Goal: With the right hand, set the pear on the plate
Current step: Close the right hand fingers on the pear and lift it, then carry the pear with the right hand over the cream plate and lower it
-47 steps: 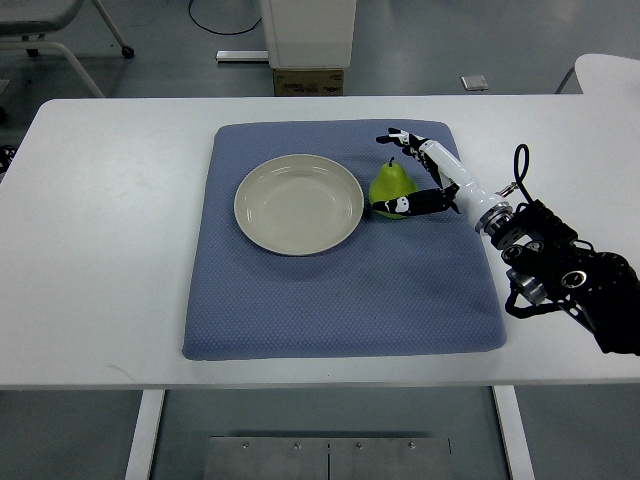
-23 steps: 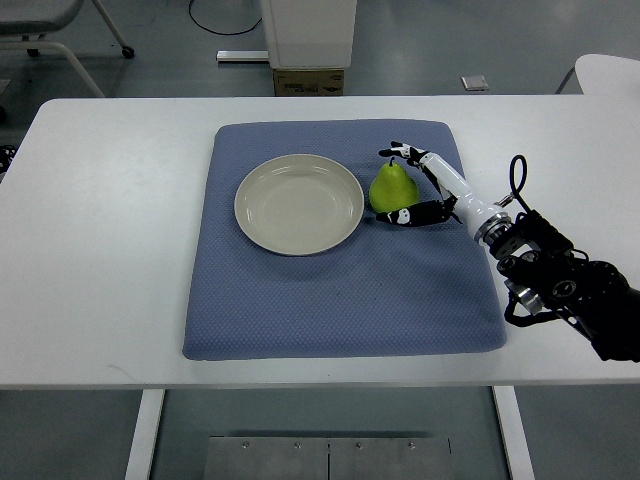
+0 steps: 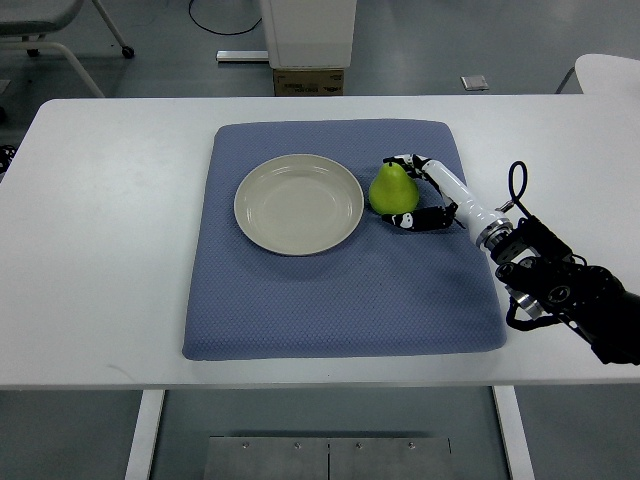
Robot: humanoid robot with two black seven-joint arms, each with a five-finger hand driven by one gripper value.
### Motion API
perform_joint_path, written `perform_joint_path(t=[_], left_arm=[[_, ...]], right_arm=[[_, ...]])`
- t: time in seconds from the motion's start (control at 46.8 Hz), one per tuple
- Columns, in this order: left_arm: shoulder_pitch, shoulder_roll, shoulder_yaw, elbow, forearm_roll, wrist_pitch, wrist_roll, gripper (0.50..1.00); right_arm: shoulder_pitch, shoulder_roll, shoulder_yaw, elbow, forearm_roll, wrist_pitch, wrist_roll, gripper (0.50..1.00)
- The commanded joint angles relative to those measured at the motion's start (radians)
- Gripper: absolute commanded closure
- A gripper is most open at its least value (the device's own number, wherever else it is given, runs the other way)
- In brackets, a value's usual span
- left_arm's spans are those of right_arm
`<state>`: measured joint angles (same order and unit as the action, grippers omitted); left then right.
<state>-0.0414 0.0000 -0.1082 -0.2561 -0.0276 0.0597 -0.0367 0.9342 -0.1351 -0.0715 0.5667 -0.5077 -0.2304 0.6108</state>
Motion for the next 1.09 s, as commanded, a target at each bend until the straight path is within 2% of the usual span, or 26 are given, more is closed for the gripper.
perform_joint_path(t=[0.0, 0.15, 0.321, 0.363, 0.385, 0.428, 0.855, 1.069], left_arm=[[0.0, 0.0, 0.001, 0.0, 0.0, 0.0, 0.0, 0.5], [0.0, 0.0, 0.001, 0.0, 0.0, 0.0, 0.0, 0.5], [0.0, 0.0, -0.001, 0.0, 0.0, 0.0, 0.0, 0.5], [0.0, 0.0, 0.001, 0.0, 0.0, 0.0, 0.0, 0.5], [0.0, 0.0, 0.001, 0.0, 0.0, 0.0, 0.0, 0.5], [0.0, 0.0, -0.001, 0.0, 0.0, 0.0, 0.0, 0.5], [0.0, 0.0, 0.001, 0.0, 0.0, 0.0, 0.0, 0.5], [0.0, 0.0, 0.001, 0.0, 0.0, 0.0, 0.0, 0.5]], right_arm=[[0.0, 0.0, -0.002, -0.002, 0.0, -0.007, 0.0, 0.653], [0.0, 0.002, -0.004, -0.002, 0.0, -0.009, 0.0, 0.707], [0.0, 0.011, -0.016, -0.016, 0.0, -0.016, 0.0, 0.799], [0.0, 0.012, -0.022, -0.016, 0.0, -0.023, 0.0, 0.843], [0.0, 0.012, -0.025, -0.016, 0.0, -0.026, 0.0, 0.883], [0.0, 0.015, -0.027, -0.016, 0.0, -0.029, 0.0, 0.998], [0.046, 0.029, 0.091, -0.007, 0.015, -0.027, 0.0, 1.0], [0.097, 0.083, 0.093, -0.001, 0.017, -0.02, 0.0, 1.0]])
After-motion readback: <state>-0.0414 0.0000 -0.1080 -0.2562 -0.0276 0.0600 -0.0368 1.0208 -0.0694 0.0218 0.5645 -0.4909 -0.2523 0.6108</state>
